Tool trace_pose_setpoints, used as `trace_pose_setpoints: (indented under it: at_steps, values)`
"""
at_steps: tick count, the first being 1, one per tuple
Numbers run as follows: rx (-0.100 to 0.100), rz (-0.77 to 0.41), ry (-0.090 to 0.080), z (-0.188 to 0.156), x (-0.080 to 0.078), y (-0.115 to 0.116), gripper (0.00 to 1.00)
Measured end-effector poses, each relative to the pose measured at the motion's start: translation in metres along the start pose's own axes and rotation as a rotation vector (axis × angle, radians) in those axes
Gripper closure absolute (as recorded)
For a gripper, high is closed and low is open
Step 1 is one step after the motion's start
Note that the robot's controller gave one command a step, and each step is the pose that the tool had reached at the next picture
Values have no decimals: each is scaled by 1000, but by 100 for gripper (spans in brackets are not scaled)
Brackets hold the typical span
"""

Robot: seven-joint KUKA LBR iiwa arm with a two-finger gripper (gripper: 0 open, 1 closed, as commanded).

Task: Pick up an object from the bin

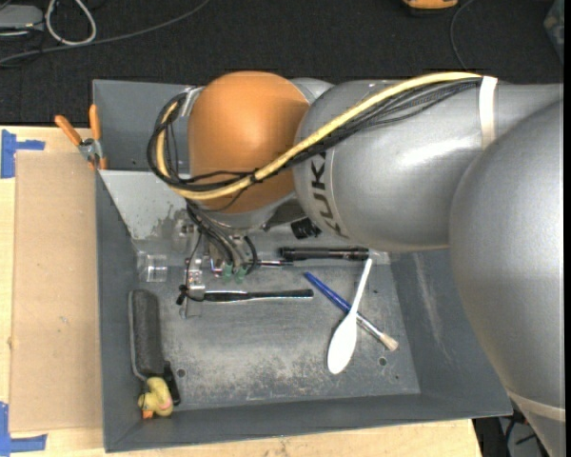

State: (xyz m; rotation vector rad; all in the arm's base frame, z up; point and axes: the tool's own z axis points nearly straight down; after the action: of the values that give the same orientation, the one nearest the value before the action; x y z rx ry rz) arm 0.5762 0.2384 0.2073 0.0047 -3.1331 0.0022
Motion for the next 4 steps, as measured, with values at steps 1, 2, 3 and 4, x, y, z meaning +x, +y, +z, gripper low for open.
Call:
trace_pose_setpoints:
  at_steps: [1,2,3,4]
  values:
    - [-2,5,-7,-4,-2,-1,0]
    - [-3,-18,-9,76,-23,-47,0]
    - [-4,36,-9,79,-27,-66,0]
    - [-1,32,-3,102,-23,-90,0]
